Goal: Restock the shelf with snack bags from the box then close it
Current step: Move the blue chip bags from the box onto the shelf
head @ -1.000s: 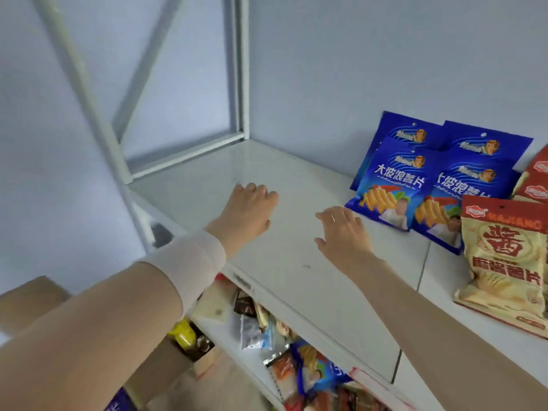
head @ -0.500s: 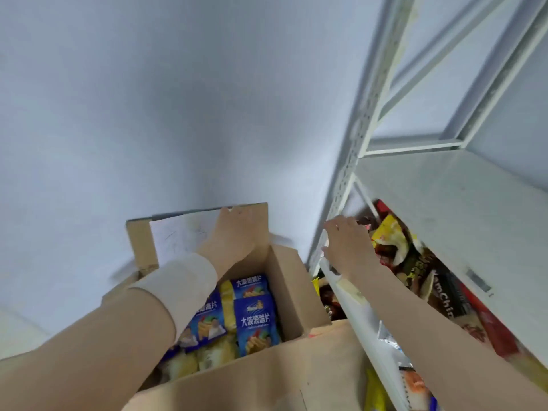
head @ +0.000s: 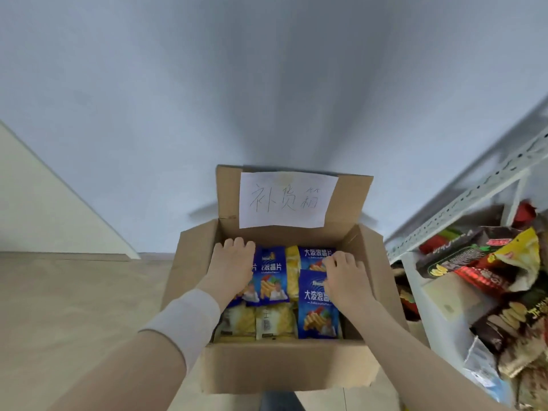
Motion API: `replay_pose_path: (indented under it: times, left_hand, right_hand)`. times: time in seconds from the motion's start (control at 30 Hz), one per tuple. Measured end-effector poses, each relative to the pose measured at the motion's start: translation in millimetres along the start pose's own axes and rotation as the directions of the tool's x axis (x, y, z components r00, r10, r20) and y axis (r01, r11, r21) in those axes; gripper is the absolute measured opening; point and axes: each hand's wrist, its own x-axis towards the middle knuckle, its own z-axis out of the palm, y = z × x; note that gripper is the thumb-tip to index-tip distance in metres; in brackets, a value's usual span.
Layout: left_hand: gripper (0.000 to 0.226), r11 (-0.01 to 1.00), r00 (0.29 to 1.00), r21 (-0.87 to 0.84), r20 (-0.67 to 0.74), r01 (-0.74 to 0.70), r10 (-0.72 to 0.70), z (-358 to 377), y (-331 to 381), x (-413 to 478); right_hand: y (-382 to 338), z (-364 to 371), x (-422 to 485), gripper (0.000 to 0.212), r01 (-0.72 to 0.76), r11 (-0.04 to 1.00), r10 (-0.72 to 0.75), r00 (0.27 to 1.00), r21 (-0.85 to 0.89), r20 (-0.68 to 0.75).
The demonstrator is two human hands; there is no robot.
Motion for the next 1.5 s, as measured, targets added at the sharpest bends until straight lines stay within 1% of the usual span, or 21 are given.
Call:
replay_pose_path:
  times: [0.17, 0.27, 0.3, 0.4, 0.47, 0.5, 0.53, 0.6, 0.67, 0.77, 0.87, 0.9, 0.97, 1.03, 1.07, 1.17, 1.27, 1.33, 1.4, 1.47, 1.5]
  left_hand:
    - [0.043, 0.997, 0.985, -0.048, 0.161, 0.068, -0.060, 66, 12, 33]
    - [0.041, 0.990, 0.973, -0.101, 0.221, 0.095, -0.071, 108, 19, 53]
    - [0.043, 0.986, 0.969, -0.126, 0.235, 0.110, -0.078, 123, 20, 59]
    - [0.053, 0.959, 0.946, -0.213, 0.303, 0.187, -0.117, 175, 20, 85]
    - [0.060, 0.893, 0.908, -0.312, 0.366, 0.324, -0.202, 218, 14, 110]
    - [0.063, 0.825, 0.875, -0.374, 0.404, 0.423, -0.266, 239, 10, 122]
    - [0.066, 0.733, 0.836, -0.438, 0.436, 0.521, -0.334, 260, 4, 134]
    - [0.068, 0.541, 0.765, -0.540, 0.469, 0.644, -0.442, 299, -8, 157]
    - [0.071, 0.435, 0.720, -0.581, 0.472, 0.688, -0.508, 332, -20, 179]
    - [0.084, 0.402, 0.701, -0.595, 0.441, 0.696, -0.561, 369, -31, 205]
    - [0.093, 0.351, 0.681, -0.624, 0.426, 0.698, -0.596, 392, -35, 223]
    - [0.094, 0.325, 0.667, -0.631, 0.430, 0.704, -0.609, 396, -36, 228]
    - [0.095, 0.295, 0.642, -0.632, 0.435, 0.717, -0.631, 403, -38, 235]
    - [0.097, 0.289, 0.626, -0.624, 0.427, 0.726, -0.653, 406, -38, 238]
    - [0.097, 0.283, 0.615, -0.619, 0.424, 0.733, -0.665, 406, -37, 239]
    - [0.096, 0.218, 0.559, -0.599, 0.470, 0.771, -0.683, 397, -31, 240]
    - [0.090, 0.168, 0.554, -0.629, 0.487, 0.759, -0.675, 398, -31, 243]
    - [0.073, 0.158, 0.581, -0.659, 0.493, 0.736, -0.648, 401, -34, 245]
    - [0.050, 0.120, 0.610, -0.685, 0.538, 0.719, -0.583, 396, -33, 244]
    - [0.031, 0.013, 0.637, -0.726, 0.594, 0.687, -0.491, 389, -30, 239]
    - [0.027, -0.043, 0.650, -0.742, 0.612, 0.669, -0.452, 384, -28, 235]
  right_hand:
    - [-10, 60, 21, 0.038, 0.008, 1.000, -0.009, 0.987, 0.008, 0.160]
    - [-11, 103, 26, 0.039, 0.011, 1.000, -0.016, 0.957, 0.019, 0.289]
    - [-10, 119, 29, 0.040, 0.014, 1.000, -0.022, 0.951, 0.026, 0.307]
    - [-3, 174, 46, 0.053, -0.047, 0.996, 0.014, 0.925, 0.079, 0.380]
    - [4, 221, 63, 0.056, -0.109, 0.989, 0.058, 0.909, 0.102, 0.412]
    - [7, 244, 71, 0.057, -0.162, 0.979, 0.095, 0.899, 0.124, 0.427]
    - [12, 269, 77, 0.060, -0.261, 0.952, 0.167, 0.881, 0.159, 0.442]
    - [22, 310, 88, 0.068, -0.464, 0.859, 0.309, 0.806, 0.215, 0.505]
    - [33, 346, 96, 0.078, -0.614, 0.746, 0.401, 0.724, 0.259, 0.561]
    - [49, 389, 107, 0.099, -0.771, 0.538, 0.496, 0.617, 0.341, 0.612]
    - [58, 415, 118, 0.111, -0.860, 0.333, 0.544, 0.511, 0.387, 0.665]
    - [60, 422, 121, 0.114, -0.868, 0.289, 0.544, 0.496, 0.405, 0.677]
    - [63, 434, 125, 0.115, -0.858, 0.223, 0.530, 0.505, 0.463, 0.681]
    - [63, 436, 124, 0.114, -0.849, 0.188, 0.531, 0.510, 0.493, 0.677]
    - [63, 434, 123, 0.113, -0.856, 0.174, 0.539, 0.497, 0.488, 0.680]
    - [64, 427, 119, 0.107, -0.869, 0.163, 0.560, 0.471, 0.467, 0.682]
    - [67, 423, 117, 0.095, -0.884, 0.154, 0.546, 0.449, 0.442, 0.708]
    - [70, 424, 115, 0.077, -0.888, 0.138, 0.475, 0.448, 0.439, 0.757]
    - [71, 419, 114, 0.056, -0.888, 0.082, 0.372, 0.449, 0.453, 0.813]
    - [70, 410, 111, 0.043, -0.869, 0.053, 0.306, 0.484, 0.493, 0.820]
    - [69, 403, 110, 0.039, -0.849, 0.037, 0.288, 0.514, 0.526, 0.808]
